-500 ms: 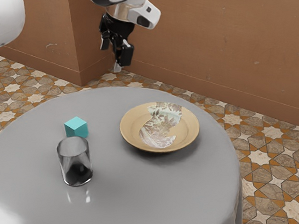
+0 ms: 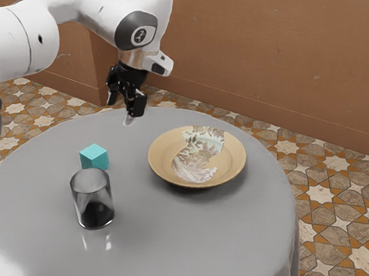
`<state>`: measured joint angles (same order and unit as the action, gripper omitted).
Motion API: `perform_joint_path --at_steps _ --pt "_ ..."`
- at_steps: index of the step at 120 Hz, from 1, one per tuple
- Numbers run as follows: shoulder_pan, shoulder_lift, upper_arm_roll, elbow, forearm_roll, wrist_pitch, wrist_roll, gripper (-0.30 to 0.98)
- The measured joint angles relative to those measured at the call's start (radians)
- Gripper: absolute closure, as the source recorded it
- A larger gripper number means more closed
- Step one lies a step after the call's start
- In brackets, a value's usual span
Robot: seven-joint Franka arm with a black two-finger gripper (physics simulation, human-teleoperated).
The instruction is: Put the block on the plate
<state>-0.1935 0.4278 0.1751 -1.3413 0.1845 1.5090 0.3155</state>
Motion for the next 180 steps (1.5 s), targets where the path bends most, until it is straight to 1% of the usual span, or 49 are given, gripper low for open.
perform_joint_path --at_steps 10,26,45,75,94,127,148,154,165,180 --pt "0.053 0.005 -0.023 -0.06 -0.015 0.026 0.005 0.0" --pt "0.099 0.0 -0.023 -0.136 -0.038 0.075 0.012 0.0" --pt "0.131 0.081 0.025 -0.124 -0.132 0.169 0.016 0.0" --pt "0.168 0.154 0.088 -0.111 -0.222 0.288 0.019 0.0" --pt "0.184 0.198 0.098 -0.112 -0.274 0.331 0.02 0.0" --pt "0.197 0.258 0.125 -0.112 -0.321 0.379 0.023 0.0" --pt "0.199 0.277 0.125 -0.112 -0.334 0.402 0.025 0.0" --pt "0.201 0.278 0.125 -0.112 -0.336 0.406 0.027 0.03" --pt "0.204 0.279 0.125 -0.112 -0.339 0.411 0.03 0.12" --pt "0.205 0.282 0.126 -0.114 -0.347 0.416 0.033 0.2"
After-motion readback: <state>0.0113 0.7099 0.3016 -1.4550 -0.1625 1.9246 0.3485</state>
